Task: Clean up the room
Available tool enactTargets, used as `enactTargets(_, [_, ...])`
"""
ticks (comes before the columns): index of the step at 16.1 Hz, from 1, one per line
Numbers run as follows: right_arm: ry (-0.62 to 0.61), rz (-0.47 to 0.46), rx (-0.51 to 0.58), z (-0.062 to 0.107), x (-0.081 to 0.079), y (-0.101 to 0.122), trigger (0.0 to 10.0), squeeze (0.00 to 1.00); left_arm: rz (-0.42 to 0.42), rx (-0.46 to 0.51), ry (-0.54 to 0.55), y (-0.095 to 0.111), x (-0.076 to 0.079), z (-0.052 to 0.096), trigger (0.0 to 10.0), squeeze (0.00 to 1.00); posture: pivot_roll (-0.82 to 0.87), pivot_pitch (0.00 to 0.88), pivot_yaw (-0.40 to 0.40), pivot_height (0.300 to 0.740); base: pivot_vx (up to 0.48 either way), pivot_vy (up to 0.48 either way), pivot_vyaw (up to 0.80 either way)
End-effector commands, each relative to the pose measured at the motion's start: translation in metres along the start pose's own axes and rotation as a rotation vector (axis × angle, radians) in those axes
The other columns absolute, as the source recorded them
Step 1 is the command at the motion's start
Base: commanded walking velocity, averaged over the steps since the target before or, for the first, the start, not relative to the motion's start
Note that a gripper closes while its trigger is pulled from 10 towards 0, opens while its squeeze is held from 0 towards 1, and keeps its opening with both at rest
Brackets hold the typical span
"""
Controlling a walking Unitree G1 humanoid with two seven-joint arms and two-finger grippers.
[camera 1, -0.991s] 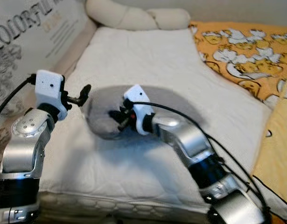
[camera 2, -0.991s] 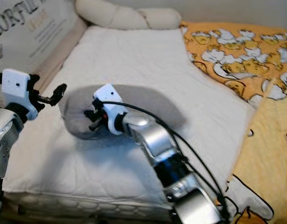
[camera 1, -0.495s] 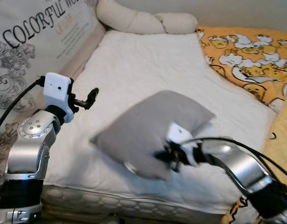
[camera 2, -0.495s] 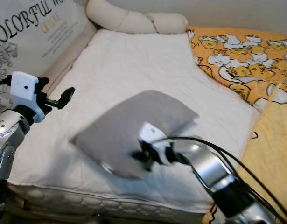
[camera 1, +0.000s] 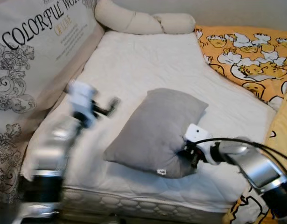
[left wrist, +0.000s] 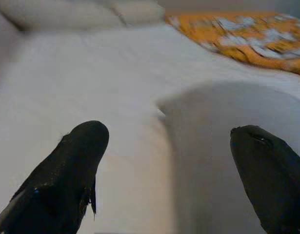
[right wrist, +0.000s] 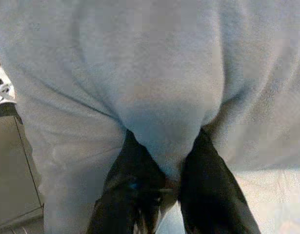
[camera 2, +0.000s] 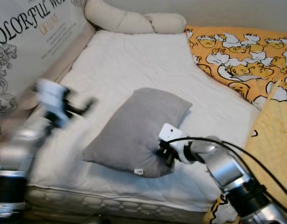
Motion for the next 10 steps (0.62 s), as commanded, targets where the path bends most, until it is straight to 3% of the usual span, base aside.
enactTargets(1, [-0.065,-0.027,-0.011,0.008,0.01,-0.006,10.0,1.0,0.026,-0.022,-0.022,-0.005,0.002,-0.005,10.0,1.0,-0.05,0.0,0.029,0.74,0.0,0.0,0.0])
enactTargets(5, [-0.059,-0.122,0.035,0.039,0.019,-0.02,10.0,1.0,0.096,-0.078,-0.028,-0.023,0.004,-0.021,10.0,1.0,-0.06,0.0,0.038,0.74,0.0,0.0,0.0])
enactTargets(7, [-0.135,-0.238,0.149,0.065,0.038,-0.02,10.0,1.0,0.162,-0.072,-0.054,-0.025,0.005,-0.027,10.0,1.0,-0.07,0.0,0.042,0.74,0.0,0.0,0.0])
enactTargets(10, [-0.207,-0.417,0.306,0.08,0.05,-0.023,10.0,1.0,0.228,-0.1,-0.08,-0.034,0.006,-0.037,10.0,1.0,-0.07,0.0,0.044,0.74,0.0,0.0,0.0])
Point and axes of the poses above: a point about 5 cm out from each wrist's last joint towards the gripper, its own z axis pointing back from the gripper into the wrist, its own y axis along the axis of the wrist's last joint, x = y × z, the point moved 1 cm from there along -z, pointing out of the wrist towards the gripper, and after that the axes turned 9 degrees about z, right-handed, at the moved point
